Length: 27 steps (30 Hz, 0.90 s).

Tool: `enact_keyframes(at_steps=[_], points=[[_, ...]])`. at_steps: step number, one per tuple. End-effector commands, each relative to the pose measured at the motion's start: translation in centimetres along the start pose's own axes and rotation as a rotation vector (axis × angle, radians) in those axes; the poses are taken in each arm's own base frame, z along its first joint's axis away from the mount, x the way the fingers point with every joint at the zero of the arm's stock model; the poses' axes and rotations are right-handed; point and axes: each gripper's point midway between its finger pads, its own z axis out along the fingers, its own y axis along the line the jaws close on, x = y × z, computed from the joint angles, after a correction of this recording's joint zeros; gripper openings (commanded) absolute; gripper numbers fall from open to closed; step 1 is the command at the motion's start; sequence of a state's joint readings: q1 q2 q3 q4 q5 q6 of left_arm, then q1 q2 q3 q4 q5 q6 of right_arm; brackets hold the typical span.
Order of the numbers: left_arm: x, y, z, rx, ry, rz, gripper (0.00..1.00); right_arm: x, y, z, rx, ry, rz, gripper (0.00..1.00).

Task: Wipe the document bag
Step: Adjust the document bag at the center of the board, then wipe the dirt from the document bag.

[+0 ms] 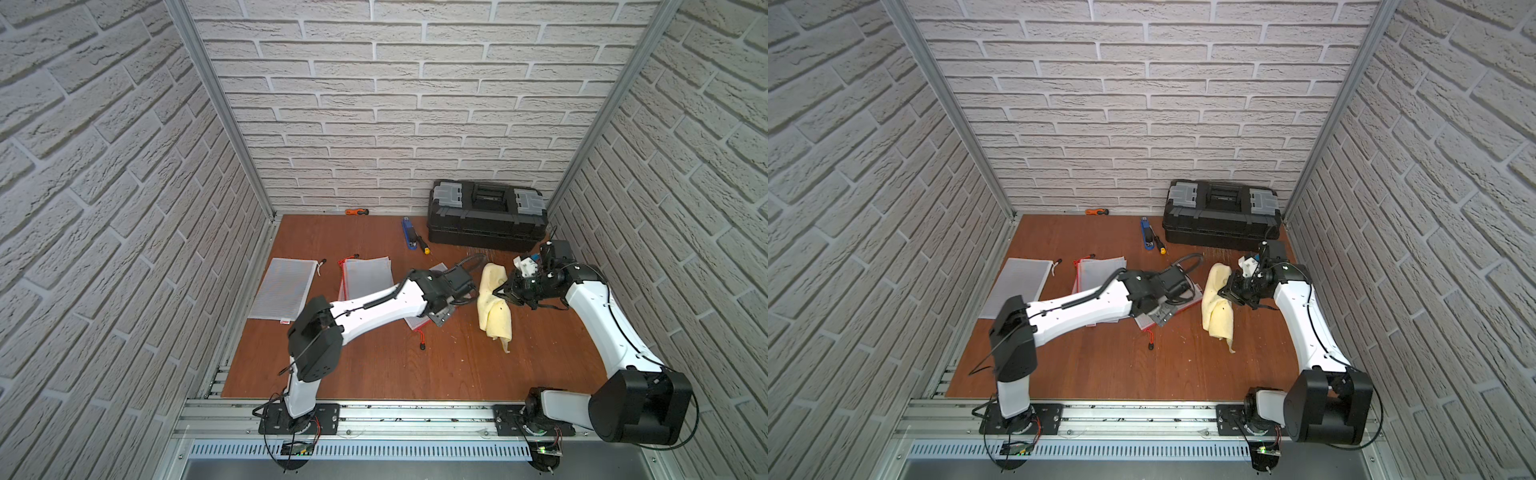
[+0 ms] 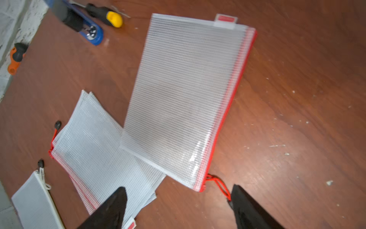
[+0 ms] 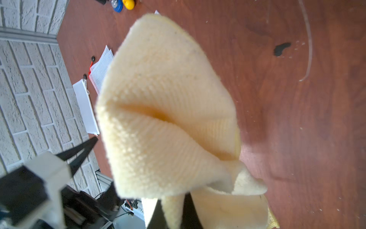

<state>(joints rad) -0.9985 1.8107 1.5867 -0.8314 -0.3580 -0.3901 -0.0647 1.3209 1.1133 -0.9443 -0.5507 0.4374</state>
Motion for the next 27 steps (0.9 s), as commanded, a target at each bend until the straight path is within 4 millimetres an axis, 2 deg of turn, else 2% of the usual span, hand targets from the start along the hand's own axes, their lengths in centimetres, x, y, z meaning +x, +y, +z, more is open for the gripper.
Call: enact_keyframes(at_steps=[1,5,7,9,18,19,23,27], points=[[-1.0,2.3,-0.5,0.138,-0.088,-0.230,0.57,-0.4,3.7,2.2,-0.047,0.030,-0.109,0.02],[0.6,4.0,0.6,0.222,-0.090,-0.359,0.20,-0.8,7.3,5.2,-0.073,0.079,-0.184,0.02],[1.4,4.0,1.4,0.269,-0.090,-0.407,0.07,-1.1,8.7,7.0,-0.072,0.113,-0.209,0.02],[2.1,3.9,2.3,0.302,-0.087,-0.448,0.00,-1.2,9.7,8.6,-0.057,0.148,-0.243,0.02],[4.1,6.7,7.5,0.302,-0.044,-0.579,0.00,-0.7,12.9,15.0,-0.007,0.291,-0.347,0.02],[4.1,7.0,8.1,0.308,-0.039,-0.588,0.00,-0.5,12.8,16.2,-0.005,0.316,-0.339,0.02],[3.6,8.0,9.9,0.312,-0.021,-0.589,0.00,-0.3,13.3,18.6,-0.025,0.345,-0.328,0.02],[3.9,8.4,11.6,0.304,0.018,-0.574,0.00,0.4,12.4,20.9,-0.010,0.387,-0.301,0.02]])
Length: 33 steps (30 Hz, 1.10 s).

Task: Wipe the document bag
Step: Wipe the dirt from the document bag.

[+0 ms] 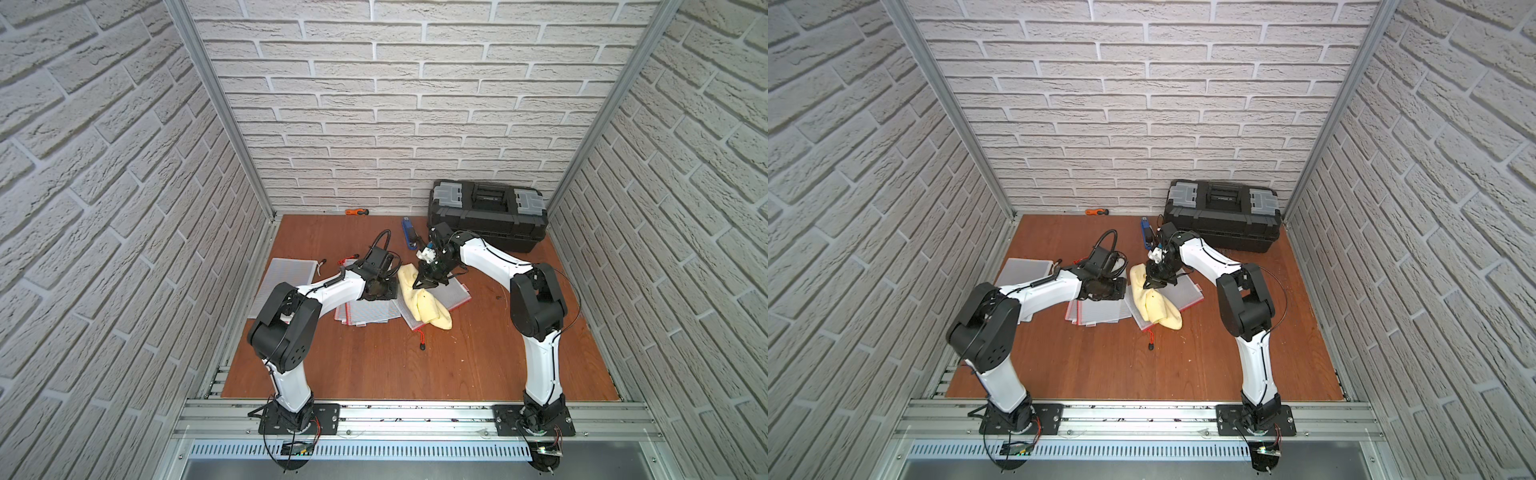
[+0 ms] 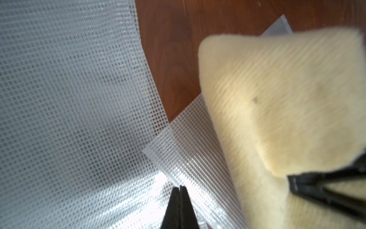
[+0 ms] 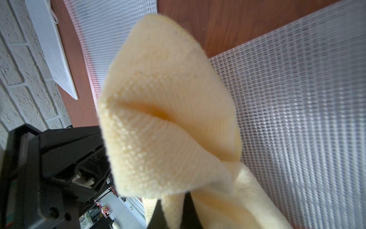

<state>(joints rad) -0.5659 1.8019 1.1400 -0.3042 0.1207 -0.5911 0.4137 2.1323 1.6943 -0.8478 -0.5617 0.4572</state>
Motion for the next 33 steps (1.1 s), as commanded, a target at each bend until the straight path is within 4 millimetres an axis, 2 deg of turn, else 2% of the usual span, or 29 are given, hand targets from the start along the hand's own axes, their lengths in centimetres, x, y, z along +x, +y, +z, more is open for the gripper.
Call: enact_keyframes(at_steps=[1,8,14,18,23,33], points=[[-1.2,-0.6,0.6,0.035,-0.016,0.023,0.00,-0.1,0.6,0.9,-0.024,0.013,0.000,0.02],[-0.4,-0.3,2.4,0.050,0.017,0.013,0.00,1.3,-1.3,3.8,0.013,0.078,0.038,0.02],[0.5,-1.0,3.2,0.099,0.038,-0.018,0.00,2.0,-2.5,4.5,0.032,0.079,0.084,0.02],[2.0,-0.4,4.0,0.071,0.067,-0.018,0.00,2.3,-3.2,4.6,0.041,0.076,0.108,0.02],[3.9,0.3,4.6,0.033,0.106,-0.004,0.00,1.9,-5.6,2.9,0.055,0.055,0.173,0.02],[6.1,0.5,5.6,0.019,0.142,0.004,0.00,1.3,-11.8,-3.3,0.068,-0.030,0.285,0.02]])
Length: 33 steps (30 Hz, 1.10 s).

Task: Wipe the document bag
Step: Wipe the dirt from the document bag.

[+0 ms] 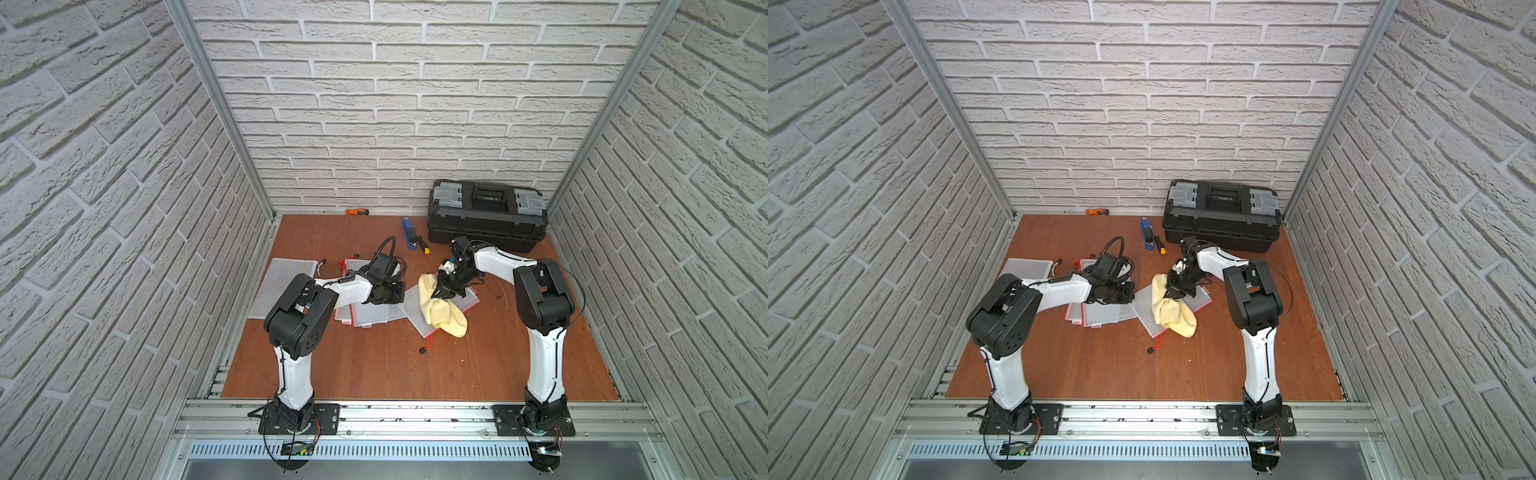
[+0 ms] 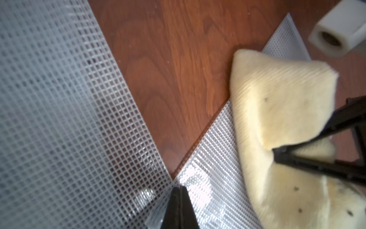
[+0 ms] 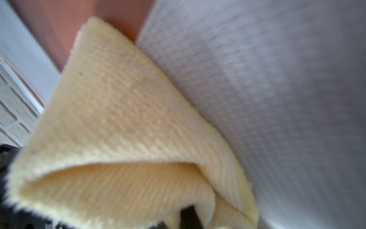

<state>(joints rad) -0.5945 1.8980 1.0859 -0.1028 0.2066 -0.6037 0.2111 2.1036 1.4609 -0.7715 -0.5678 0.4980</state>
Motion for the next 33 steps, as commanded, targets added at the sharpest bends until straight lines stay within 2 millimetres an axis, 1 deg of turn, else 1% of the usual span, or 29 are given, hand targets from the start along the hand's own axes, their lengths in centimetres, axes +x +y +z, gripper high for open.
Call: enact_keyframes(at_steps=[1,4,6,7,9,11,14,16,18,20,21,23,26,29,30,31,33], points=[[4.9,2.5,1.5,-0.094,0.139,-0.019,0.00,0.0,-2.5,-3.0,0.056,-0.037,0.015,0.02],[5.0,2.5,1.2,-0.102,0.139,-0.008,0.00,-0.4,-4.8,-4.6,0.091,-0.049,0.040,0.02],[5.0,2.5,1.0,-0.104,0.134,-0.005,0.00,-0.1,-5.5,-4.6,0.114,-0.023,0.040,0.02],[4.9,2.5,1.0,-0.107,0.134,-0.003,0.00,0.1,-5.3,-4.4,0.103,-0.016,0.042,0.02],[4.8,2.4,0.8,-0.112,0.132,0.002,0.00,0.6,-4.1,-3.8,0.078,-0.020,0.024,0.02],[4.7,2.3,0.7,-0.117,0.129,0.006,0.00,1.4,-2.6,-3.1,0.104,-0.018,-0.019,0.02],[4.5,2.0,0.6,-0.113,0.128,0.014,0.00,3.3,1.1,-1.2,0.129,0.000,-0.132,0.02],[4.4,1.7,0.6,-0.114,0.130,0.018,0.00,5.1,3.6,0.7,0.103,0.039,-0.179,0.02],[4.3,1.7,0.6,-0.118,0.129,0.022,0.00,6.3,5.0,2.1,0.092,0.057,-0.201,0.02],[4.2,1.8,0.5,-0.126,0.127,0.024,0.00,7.0,5.3,3.0,0.090,0.067,-0.200,0.02],[4.2,1.8,0.5,-0.128,0.126,0.026,0.00,7.1,5.3,3.4,0.083,0.071,-0.195,0.02],[4.1,1.8,0.4,-0.130,0.127,0.029,0.00,7.2,4.2,3.6,0.099,0.083,-0.172,0.02],[4.2,1.8,0.2,-0.133,0.128,0.036,0.00,6.3,2.0,2.7,0.125,0.077,-0.132,0.02],[4.2,1.9,0.0,-0.139,0.124,0.037,0.00,4.7,-0.7,0.3,0.094,0.038,-0.054,0.02],[4.2,2.0,0.0,-0.141,0.123,0.037,0.00,4.1,-1.9,-0.5,0.085,0.029,-0.019,0.02],[4.3,2.0,0.0,-0.141,0.124,0.038,0.00,3.5,-2.4,-2.3,0.068,-0.009,-0.009,0.02],[4.4,2.1,0.0,-0.141,0.126,0.037,0.00,2.8,-4.3,-4.5,0.077,-0.039,0.023,0.02]])
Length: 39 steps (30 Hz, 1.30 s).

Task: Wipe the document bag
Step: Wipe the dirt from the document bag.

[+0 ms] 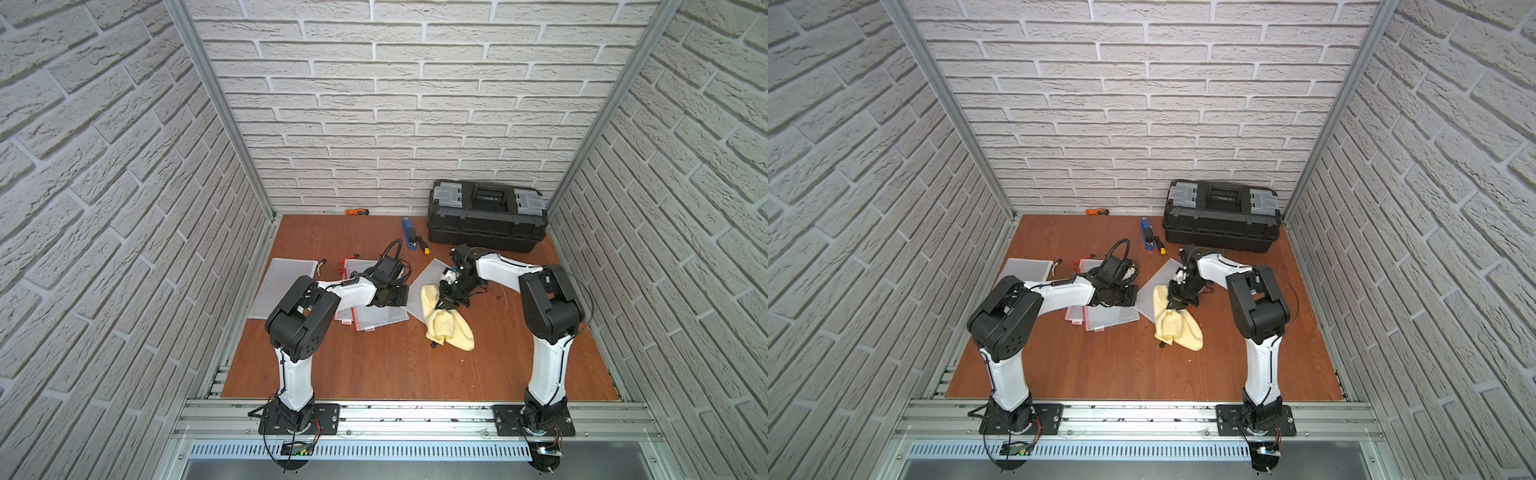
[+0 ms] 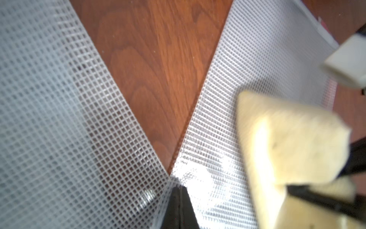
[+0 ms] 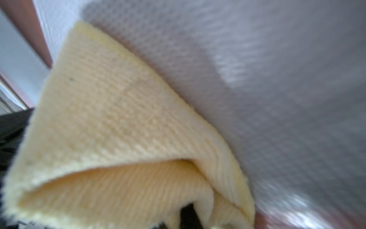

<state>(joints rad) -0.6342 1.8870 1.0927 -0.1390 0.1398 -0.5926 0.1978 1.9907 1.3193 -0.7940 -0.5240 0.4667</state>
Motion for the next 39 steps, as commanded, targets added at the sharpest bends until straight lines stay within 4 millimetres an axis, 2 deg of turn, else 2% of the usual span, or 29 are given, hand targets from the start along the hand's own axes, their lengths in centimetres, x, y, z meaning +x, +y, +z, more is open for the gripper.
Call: enact_keyframes(at_steps=[1,4,8,11,15,18,20,22,24,29,33,36,39], points=[[3.9,2.3,0.3,-0.086,0.126,-0.001,0.00,-0.7,-3.1,-4.4,0.026,-0.066,0.034,0.02],[3.9,2.3,0.4,-0.085,0.127,0.001,0.00,-1.4,-4.9,-6.6,0.033,-0.088,0.058,0.02],[3.9,2.3,0.3,-0.084,0.128,0.002,0.00,-1.6,-4.4,-7.3,0.029,-0.105,0.049,0.02],[3.9,2.3,0.3,-0.086,0.129,0.003,0.00,-1.0,-1.7,-6.5,0.001,-0.101,0.001,0.02],[3.9,2.2,0.4,-0.085,0.133,0.004,0.00,0.4,3.5,-4.3,-0.017,-0.084,-0.100,0.02],[3.9,2.2,0.3,-0.086,0.134,0.005,0.00,0.6,7.1,-2.8,-0.072,-0.071,-0.139,0.02],[3.9,2.2,0.2,-0.086,0.134,0.006,0.00,0.1,8.4,-1.8,-0.100,-0.055,-0.140,0.02],[3.9,2.3,0.2,-0.088,0.135,0.008,0.00,-1.0,8.6,-0.5,-0.094,-0.038,-0.119,0.02],[3.9,2.3,0.1,-0.088,0.136,0.009,0.00,-2.3,8.1,-0.1,-0.041,-0.044,-0.104,0.02],[3.7,2.0,-0.2,-0.080,0.128,0.004,0.00,-5.7,5.6,-1.1,0.038,-0.093,-0.031,0.02],[3.5,1.9,-0.3,-0.075,0.125,0.006,0.00,-7.6,0.9,-2.8,0.088,-0.121,0.070,0.02],[3.4,1.8,-0.2,-0.071,0.123,0.005,0.00,-7.6,-2.5,-5.0,0.182,-0.147,0.091,0.02],[3.5,1.8,-0.2,-0.070,0.124,0.005,0.00,-7.5,-4.9,-6.8,0.180,-0.161,0.127,0.02]])
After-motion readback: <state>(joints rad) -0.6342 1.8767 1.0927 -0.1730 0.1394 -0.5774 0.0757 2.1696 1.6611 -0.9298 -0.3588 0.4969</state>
